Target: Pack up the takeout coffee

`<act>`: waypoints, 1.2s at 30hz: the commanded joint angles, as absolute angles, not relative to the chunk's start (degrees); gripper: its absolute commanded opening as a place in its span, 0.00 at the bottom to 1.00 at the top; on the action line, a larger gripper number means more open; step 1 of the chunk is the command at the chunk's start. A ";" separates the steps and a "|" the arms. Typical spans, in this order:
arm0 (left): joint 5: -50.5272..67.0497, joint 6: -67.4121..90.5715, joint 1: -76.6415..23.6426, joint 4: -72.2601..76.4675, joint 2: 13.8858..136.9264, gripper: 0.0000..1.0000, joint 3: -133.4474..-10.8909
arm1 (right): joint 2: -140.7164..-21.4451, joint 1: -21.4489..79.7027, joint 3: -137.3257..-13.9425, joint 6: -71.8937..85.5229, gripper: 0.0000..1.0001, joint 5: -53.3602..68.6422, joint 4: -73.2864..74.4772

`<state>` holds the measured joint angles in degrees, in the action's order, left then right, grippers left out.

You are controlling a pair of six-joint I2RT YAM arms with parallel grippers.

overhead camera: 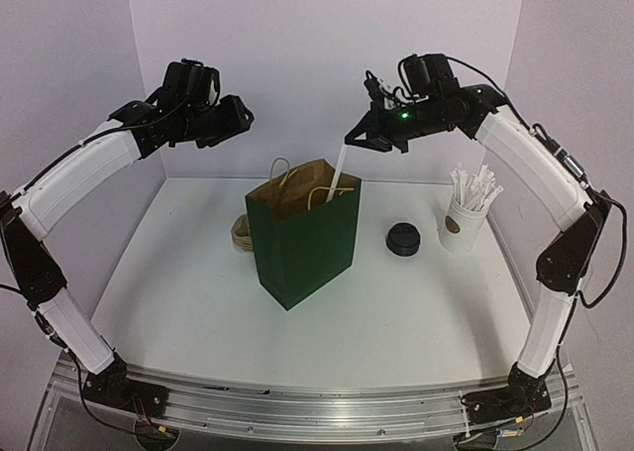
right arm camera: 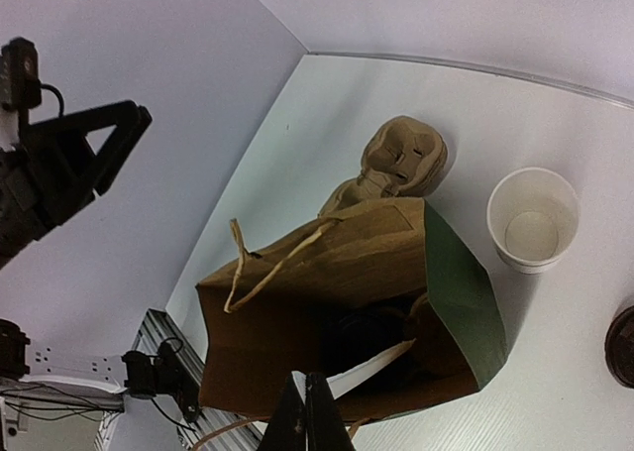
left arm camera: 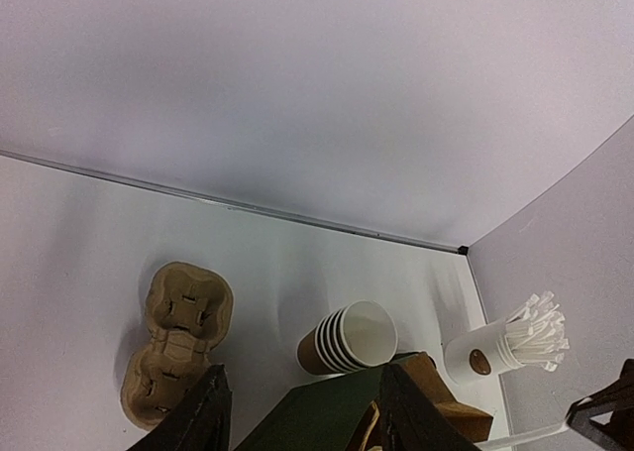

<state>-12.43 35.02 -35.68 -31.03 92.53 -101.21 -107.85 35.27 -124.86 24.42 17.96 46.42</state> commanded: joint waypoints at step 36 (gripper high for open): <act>-11.02 32.97 -32.23 -35.89 91.15 0.51 -101.97 | -102.69 22.16 -121.20 20.84 0.85 -9.61 52.54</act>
